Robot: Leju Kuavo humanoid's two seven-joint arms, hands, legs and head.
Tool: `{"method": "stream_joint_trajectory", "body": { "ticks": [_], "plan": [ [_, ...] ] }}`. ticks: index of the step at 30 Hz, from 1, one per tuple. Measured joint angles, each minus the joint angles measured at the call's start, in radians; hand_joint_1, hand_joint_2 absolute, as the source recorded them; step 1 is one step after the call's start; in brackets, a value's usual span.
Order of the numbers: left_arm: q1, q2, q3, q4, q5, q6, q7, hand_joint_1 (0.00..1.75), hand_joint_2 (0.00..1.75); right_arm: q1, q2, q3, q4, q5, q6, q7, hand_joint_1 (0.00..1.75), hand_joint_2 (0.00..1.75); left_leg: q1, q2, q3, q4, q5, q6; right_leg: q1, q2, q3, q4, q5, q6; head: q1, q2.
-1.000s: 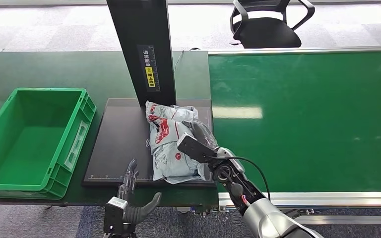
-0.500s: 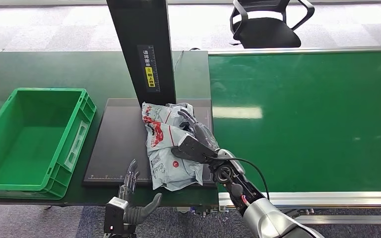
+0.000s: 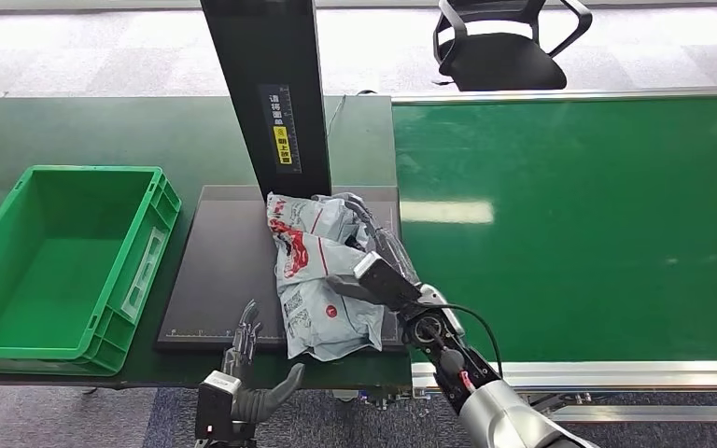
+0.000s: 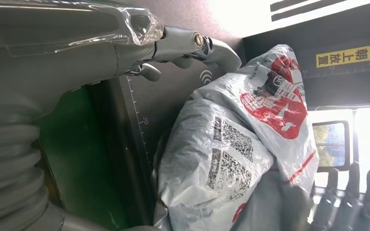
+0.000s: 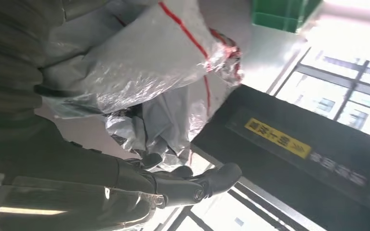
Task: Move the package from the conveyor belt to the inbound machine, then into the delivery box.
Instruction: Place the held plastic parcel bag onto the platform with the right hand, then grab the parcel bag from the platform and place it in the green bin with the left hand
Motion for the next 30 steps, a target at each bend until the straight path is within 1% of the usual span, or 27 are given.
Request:
{"method": "stream_joint_trajectory", "body": {
  "ticks": [2,6,8,11,13,19,28,30],
  "plan": [
    [0.006,-0.001,0.004,-0.003,0.002,0.006,-0.001,0.0,1.75,0.053,0.001,-0.009,-0.077,-0.024,0.027,-0.014,0.0,1.75,0.0,0.0,0.0,0.0,0.0,0.0,0.0,0.0,0.0,0.0,0.0,0.0,0.0,0.0],
    [0.027,-0.007,0.016,-0.029,-0.004,0.016,0.0,0.0,1.75,0.189,0.015,-0.012,-0.263,-0.075,0.083,-0.019,0.0,1.75,0.0,0.0,0.0,0.0,-0.001,-0.001,0.0,0.0,-0.001,0.0,-0.001,-0.001,0.0,0.0],
    [0.035,-0.01,0.023,-0.043,-0.013,0.016,0.003,0.0,1.75,0.25,0.022,-0.013,-0.345,-0.132,0.135,-0.019,0.0,1.75,0.0,0.0,0.0,0.0,-0.001,-0.001,0.0,0.0,-0.001,0.0,-0.001,-0.001,0.0,0.0],
    [0.043,-0.013,0.03,-0.057,-0.027,0.011,0.01,0.0,1.75,0.321,0.031,-0.028,-0.442,-0.239,0.237,-0.019,0.0,1.75,0.0,0.0,0.0,0.0,-0.001,-0.001,0.0,0.0,0.0,0.0,-0.001,-0.001,0.0,0.0],
    [0.047,-0.014,0.033,-0.064,-0.032,0.009,0.013,0.0,1.75,0.354,0.034,-0.041,-0.486,-0.269,0.269,-0.019,0.0,1.75,0.0,0.0,0.0,0.0,-0.001,-0.001,0.0,0.0,0.0,0.0,-0.001,-0.001,0.0,0.0],
    [0.051,-0.016,0.039,-0.072,-0.035,0.007,0.016,0.0,1.75,0.406,0.034,-0.063,-0.563,-0.282,0.286,-0.019,0.0,1.75,0.0,0.001,0.001,0.0,-0.001,-0.001,0.0,0.0,0.0,0.0,-0.001,-0.001,0.0,0.0],
    [0.053,-0.017,0.039,-0.077,-0.036,0.007,0.016,0.0,1.75,0.419,0.034,-0.07,-0.588,-0.285,0.289,-0.019,0.0,1.75,0.0,0.001,0.001,0.0,-0.001,-0.001,0.0,0.0,0.0,0.0,-0.001,-0.001,0.0,0.0],
    [0.053,-0.017,0.039,-0.078,-0.043,0.002,0.016,0.0,1.75,0.431,0.039,-0.091,-0.6,-0.297,0.307,-0.019,0.0,1.75,0.0,0.001,0.001,0.0,-0.001,-0.001,0.0,0.0,0.0,0.0,-0.001,-0.001,0.0,0.0]
  ]
}}
